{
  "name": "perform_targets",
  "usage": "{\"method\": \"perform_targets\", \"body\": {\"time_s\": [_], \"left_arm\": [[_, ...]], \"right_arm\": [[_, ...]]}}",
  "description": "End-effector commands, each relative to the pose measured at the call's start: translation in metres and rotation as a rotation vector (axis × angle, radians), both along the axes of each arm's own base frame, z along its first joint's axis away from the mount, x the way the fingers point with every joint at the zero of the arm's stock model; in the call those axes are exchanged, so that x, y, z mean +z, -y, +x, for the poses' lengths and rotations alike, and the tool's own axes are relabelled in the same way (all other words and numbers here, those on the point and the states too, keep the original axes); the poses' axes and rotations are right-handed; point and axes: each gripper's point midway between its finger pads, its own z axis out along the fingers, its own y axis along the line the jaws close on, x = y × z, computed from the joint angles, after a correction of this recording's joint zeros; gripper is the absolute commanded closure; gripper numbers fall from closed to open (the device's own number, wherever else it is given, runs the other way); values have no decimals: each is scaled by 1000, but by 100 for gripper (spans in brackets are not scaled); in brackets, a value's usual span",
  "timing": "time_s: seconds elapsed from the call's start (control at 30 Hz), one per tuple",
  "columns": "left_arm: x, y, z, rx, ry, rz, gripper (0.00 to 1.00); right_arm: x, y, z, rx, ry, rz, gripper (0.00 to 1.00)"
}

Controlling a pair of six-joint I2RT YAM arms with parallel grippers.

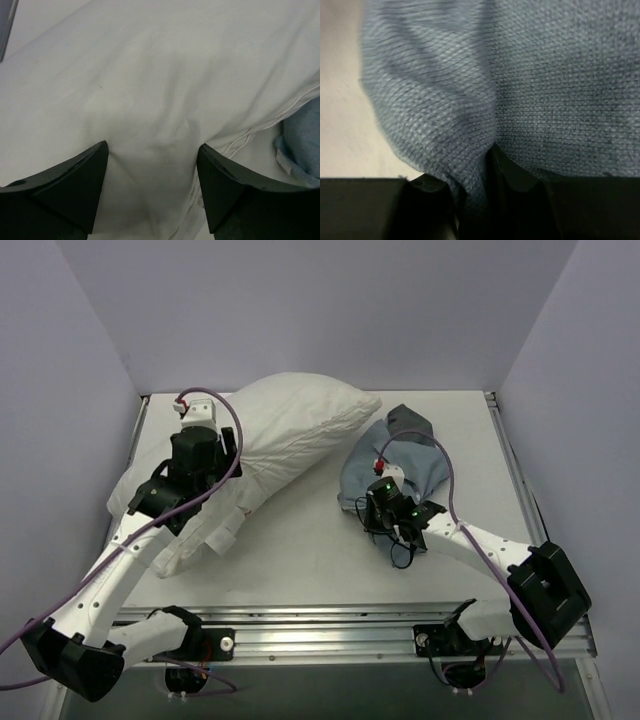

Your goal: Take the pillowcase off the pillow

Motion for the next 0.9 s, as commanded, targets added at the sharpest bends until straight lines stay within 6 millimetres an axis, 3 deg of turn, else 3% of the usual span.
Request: {"method": "perform_targets", "body": {"time_s": [0.0,0.07,0.1,0.23,0.27,0.37,0.4,0.5,0.53,0.63,0.67,0.73,0.77,0.87], "left_arm": [[5,2,-19,-21,-3,-97,19],[9,-1,-30,-29,-9,-109,12],[11,2,-35,-47,-14,-124,8],[32,6,-44,-84,16,-171,0],[37,6,-45,-88,25,-176,3],[53,5,-45,-89,46,-175,6],[56,4,-45,-89,50,-170,6],[70,-1,-38,-74,69,-159,6],[72,-2,-36,-72,70,-153,6],[82,-6,-20,-59,71,-140,6],[95,-11,-17,-48,92,-151,6],[102,-15,-12,-42,96,-163,6],[105,-17,-8,-37,94,-170,6],[126,-37,-8,-5,128,-201,6]], "right_arm": [[-23,-13,-45,21,-174,145,80],[-18,-13,-52,53,-183,151,67],[-14,-14,-57,98,-194,144,55],[34,-22,-43,178,-118,132,31],[60,-27,-31,182,-54,146,27],[97,-12,-14,155,52,78,13],[118,-5,-4,124,101,53,8],[154,26,22,17,213,-16,2],[162,47,35,-53,234,-23,1],[192,84,59,-186,304,-19,0],[199,109,68,-267,319,-21,0],[229,133,78,-355,384,10,0],[238,157,82,-431,403,14,0],[275,185,79,-522,487,52,0]]}}
